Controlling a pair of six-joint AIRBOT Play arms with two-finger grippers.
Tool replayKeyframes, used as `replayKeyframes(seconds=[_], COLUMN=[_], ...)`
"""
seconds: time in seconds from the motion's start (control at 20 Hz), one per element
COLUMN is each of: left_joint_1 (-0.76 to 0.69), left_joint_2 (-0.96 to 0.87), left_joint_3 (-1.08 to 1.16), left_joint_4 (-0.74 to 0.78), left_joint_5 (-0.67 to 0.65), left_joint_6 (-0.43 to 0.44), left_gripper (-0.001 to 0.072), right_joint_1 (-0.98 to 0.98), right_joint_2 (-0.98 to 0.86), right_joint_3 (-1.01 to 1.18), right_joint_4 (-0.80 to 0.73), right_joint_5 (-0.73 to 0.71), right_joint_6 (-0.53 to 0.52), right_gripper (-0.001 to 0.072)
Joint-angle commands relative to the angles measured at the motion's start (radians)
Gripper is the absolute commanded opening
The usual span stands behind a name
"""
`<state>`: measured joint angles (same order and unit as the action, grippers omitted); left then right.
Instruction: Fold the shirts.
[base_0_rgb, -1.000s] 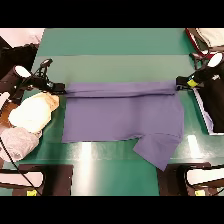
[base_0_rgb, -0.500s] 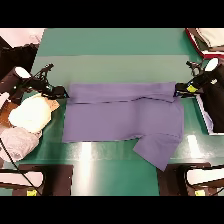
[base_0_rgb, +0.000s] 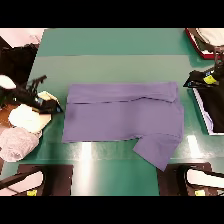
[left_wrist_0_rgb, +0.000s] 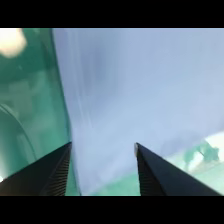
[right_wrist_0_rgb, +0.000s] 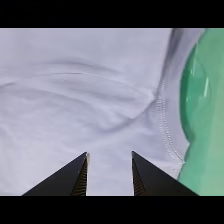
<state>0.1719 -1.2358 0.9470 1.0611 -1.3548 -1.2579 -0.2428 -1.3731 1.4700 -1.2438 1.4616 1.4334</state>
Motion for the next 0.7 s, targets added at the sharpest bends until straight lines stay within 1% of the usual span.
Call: replayKeyframes(seconds=[0.0, 0.15, 0.35, 0.45, 0.65], left_joint_1=[0.003, 0.003, 0.003, 0.002, 0.002], left_joint_2=[0.124, 0.150, 0.150, 0.150, 0.150], left_joint_3=[-0.244, -0.385, -0.430, -0.430, -0.430], left_joint_4=[-0.003, -0.002, -0.011, -0.011, -0.023], left_joint_5=[0.024, 0.079, 0.144, 0.121, 0.089], left_joint_6=[0.001, 0.002, -0.003, -0.019, -0.019], left_gripper=[0.0482, 0.0482, 0.0481, 0.0481, 0.0474], right_joint_1=[0.003, 0.034, 0.076, 0.087, 0.077], right_joint_2=[0.044, 0.046, 0.046, 0.046, 0.046], right_joint_3=[0.002, 0.002, 0.002, 0.002, 0.002], right_joint_4=[0.047, 0.047, 0.047, 0.047, 0.047], right_joint_5=[0.001, 0.013, 0.023, 0.038, 0.086], right_joint_6=[-0.014, -0.014, -0.016, -0.022, -0.022], right_gripper=[0.0308, 0.0308, 0.0308, 0.0309, 0.0308])
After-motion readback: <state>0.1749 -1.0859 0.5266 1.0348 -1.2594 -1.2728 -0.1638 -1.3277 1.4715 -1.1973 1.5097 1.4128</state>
